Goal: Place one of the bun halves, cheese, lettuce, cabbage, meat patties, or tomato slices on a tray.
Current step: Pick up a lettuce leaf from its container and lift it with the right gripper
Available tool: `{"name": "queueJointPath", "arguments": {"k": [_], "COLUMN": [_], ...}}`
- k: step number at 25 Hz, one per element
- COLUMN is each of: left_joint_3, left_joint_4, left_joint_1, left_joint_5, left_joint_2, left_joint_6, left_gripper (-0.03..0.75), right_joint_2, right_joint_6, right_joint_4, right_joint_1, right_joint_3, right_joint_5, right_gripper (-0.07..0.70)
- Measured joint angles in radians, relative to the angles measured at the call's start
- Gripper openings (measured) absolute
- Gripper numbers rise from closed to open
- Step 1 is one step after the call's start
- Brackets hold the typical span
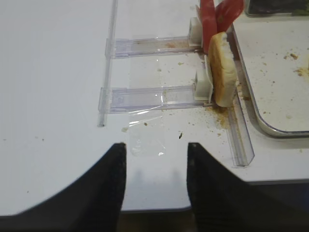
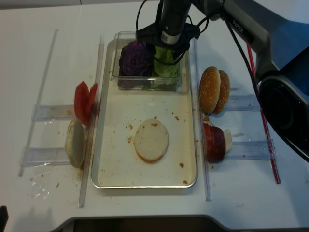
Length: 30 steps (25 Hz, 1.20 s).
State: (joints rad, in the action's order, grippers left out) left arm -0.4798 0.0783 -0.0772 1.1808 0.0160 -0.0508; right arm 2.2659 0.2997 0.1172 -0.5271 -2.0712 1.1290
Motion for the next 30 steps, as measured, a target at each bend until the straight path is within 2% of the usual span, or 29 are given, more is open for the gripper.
{"name": "queueJointPath", "arguments": {"k": [15, 23, 30], "left_joint_3": [0.000, 0.000, 0.000], "left_joint_4": [0.000, 0.000, 0.000], "left_joint_1": [0.000, 0.000, 0.000], "left_joint_5": [0.000, 0.000, 0.000], "left_joint_2": [0.000, 0.000, 0.000], "left_joint_6": [0.000, 0.000, 0.000], "left_gripper": [0.287, 0.287, 0.287], "right_joint_2": [0.043, 0.053, 0.053], "right_joint_6": [-0.001, -0.002, -0.002], "right_joint_4": [-0.011, -0.022, -0.022], "right_joint_1": [-0.005, -0.005, -0.005], "right_joint_3": [-0.007, -0.007, -0.007], "right_joint_5": [-0.013, -0.001, 0.009], "right_gripper": [0.517, 0.305, 0.160]}}
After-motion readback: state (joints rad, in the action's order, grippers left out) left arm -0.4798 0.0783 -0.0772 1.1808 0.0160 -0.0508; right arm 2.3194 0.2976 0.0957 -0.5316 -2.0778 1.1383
